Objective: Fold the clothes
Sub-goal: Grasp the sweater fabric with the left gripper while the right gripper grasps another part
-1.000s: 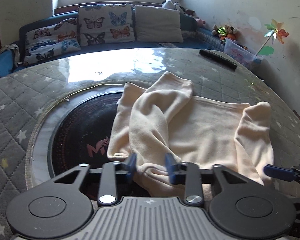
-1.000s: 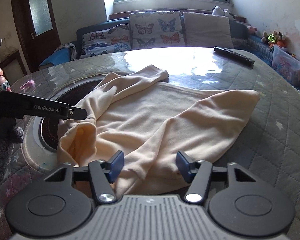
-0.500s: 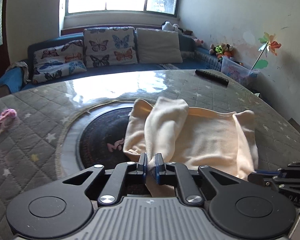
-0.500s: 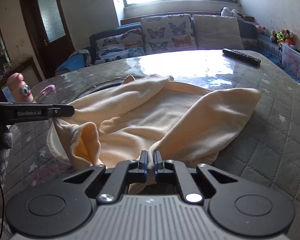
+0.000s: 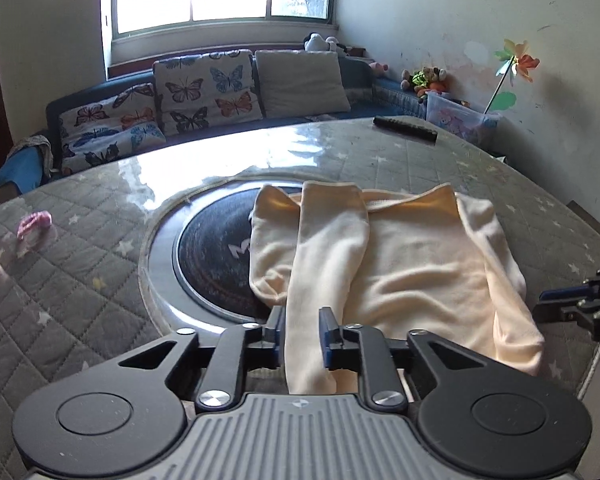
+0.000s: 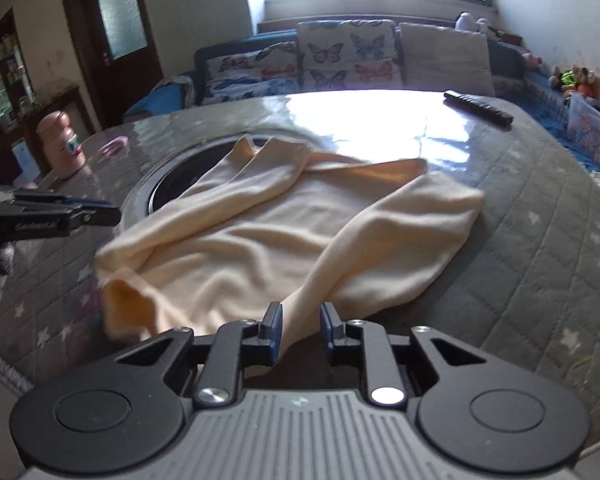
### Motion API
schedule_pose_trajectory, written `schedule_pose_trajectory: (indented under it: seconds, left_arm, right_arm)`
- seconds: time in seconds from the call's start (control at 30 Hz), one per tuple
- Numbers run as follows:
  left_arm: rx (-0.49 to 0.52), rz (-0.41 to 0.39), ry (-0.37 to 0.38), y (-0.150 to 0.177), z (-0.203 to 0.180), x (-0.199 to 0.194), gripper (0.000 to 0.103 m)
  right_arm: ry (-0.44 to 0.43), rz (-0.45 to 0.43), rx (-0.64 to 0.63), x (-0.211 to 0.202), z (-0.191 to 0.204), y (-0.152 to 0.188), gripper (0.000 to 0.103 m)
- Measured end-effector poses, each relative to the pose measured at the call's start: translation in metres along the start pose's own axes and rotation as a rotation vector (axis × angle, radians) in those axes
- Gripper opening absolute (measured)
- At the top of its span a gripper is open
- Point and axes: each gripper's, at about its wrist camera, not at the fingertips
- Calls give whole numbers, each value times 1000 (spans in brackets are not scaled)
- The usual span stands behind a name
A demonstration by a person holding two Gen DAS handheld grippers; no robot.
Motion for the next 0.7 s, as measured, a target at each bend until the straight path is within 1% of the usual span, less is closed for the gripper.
schedule_pose_trajectory:
  seconds: [0.03,0.07,0.1,0.17,0.23,0.3,0.43,0.53,0.63,0.67,0.7]
  left_arm:
    - [3,-5,-6,-4,0,2,38]
    - [7,-9,-13,-8,-1,4,44]
    - [10,-11,-18,-13,-2,8,46]
    - [13,-7,-22,-23,-4,18,52]
    - [10,4,-28,-35,-6,31,56]
    - [2,22,-35,-46,-8,45,56]
    - [9,48,-33,-67,-13,73,56]
    - [23,67,-51,-81,-17,95,56]
    - [27,91,-66,-93,-17,117,56]
    - [30,99,-69,-95,-17,124,54]
    - [34,107,-68,-97,-17,131,54]
  right_arm:
    - [15,-1,6,6,-4,-8,23]
    - [30,-2,12,12,-8,-15,28]
    - [45,-4,18,18,-13,-23,33]
    - [75,-6,30,30,-21,-38,34]
    - [105,-9,42,42,-29,-53,34]
    - [136,-11,54,53,-38,-68,37]
    - [167,18,76,84,-51,-89,37]
    - [201,35,80,100,-56,-94,37]
    - [194,36,100,106,-62,-94,36]
    - [193,34,103,106,-63,-93,34]
    - [193,31,104,105,-63,-93,29]
Point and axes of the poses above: each gripper's, at about its wrist camera, not at the fingertips, and x roughly the way its jaws point, z to its left, y to its underside, and after that the axes turned 13 degrees about z, right-handed
